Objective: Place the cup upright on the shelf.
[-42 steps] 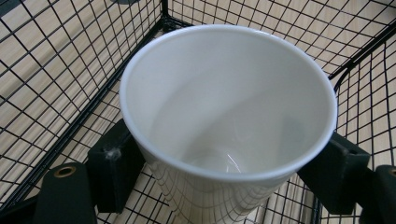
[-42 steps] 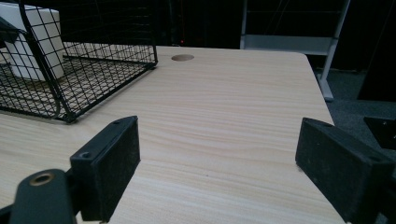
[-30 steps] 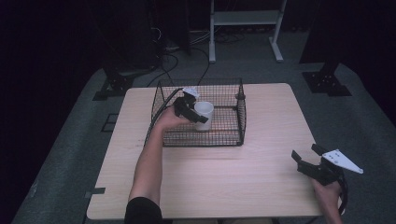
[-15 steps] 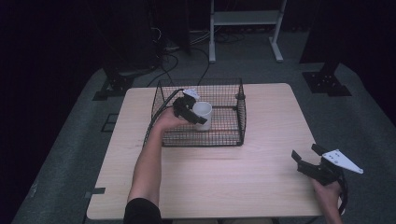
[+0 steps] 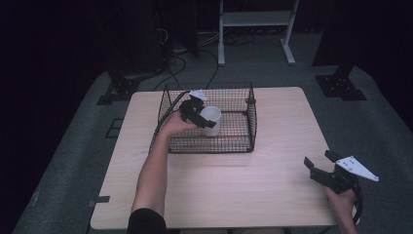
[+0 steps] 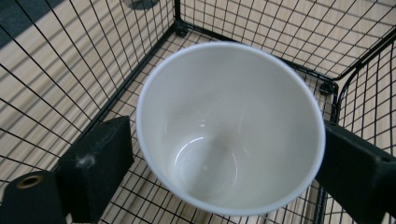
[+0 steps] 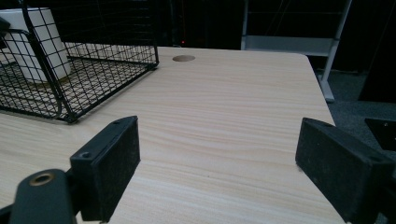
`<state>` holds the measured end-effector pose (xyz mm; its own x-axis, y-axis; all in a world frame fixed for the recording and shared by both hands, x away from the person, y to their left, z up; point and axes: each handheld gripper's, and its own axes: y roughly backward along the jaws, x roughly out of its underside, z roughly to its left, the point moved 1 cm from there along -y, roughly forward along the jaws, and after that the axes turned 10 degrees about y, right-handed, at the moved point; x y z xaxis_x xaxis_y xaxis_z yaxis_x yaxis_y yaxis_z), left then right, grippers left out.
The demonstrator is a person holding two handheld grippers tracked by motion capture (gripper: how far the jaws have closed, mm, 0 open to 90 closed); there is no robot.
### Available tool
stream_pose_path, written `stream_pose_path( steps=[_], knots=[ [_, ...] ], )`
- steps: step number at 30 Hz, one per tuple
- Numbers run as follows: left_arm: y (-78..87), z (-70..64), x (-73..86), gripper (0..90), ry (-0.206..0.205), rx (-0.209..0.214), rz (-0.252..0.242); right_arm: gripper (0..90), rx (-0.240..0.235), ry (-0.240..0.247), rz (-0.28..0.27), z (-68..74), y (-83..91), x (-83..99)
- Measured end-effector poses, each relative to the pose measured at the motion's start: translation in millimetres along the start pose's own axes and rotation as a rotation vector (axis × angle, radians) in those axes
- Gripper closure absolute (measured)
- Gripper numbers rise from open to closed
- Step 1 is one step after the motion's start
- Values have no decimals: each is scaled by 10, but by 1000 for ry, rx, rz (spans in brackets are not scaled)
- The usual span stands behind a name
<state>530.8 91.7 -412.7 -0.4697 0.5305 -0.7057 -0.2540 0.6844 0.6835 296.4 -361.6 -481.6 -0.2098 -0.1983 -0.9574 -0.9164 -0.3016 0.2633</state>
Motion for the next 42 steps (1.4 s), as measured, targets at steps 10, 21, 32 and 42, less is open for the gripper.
stream_pose_path(
  steps=[10, 21, 32, 42],
  knots=[
    [92, -61, -45, 77, -6, -20, -26, 130, -1, 4, 1, 5, -1, 0],
    [174, -105, -74, 77, -20, -54, -30, 130, 1, 4, -1, 2, -3, -2],
    [267, -161, -114, 77, -32, -72, -52, 130, 1, 1, -2, 2, 1, -1],
    [369, -254, -149, 77, -43, -63, -63, 130, 1, 5, -1, 4, -3, -1]
  ],
)
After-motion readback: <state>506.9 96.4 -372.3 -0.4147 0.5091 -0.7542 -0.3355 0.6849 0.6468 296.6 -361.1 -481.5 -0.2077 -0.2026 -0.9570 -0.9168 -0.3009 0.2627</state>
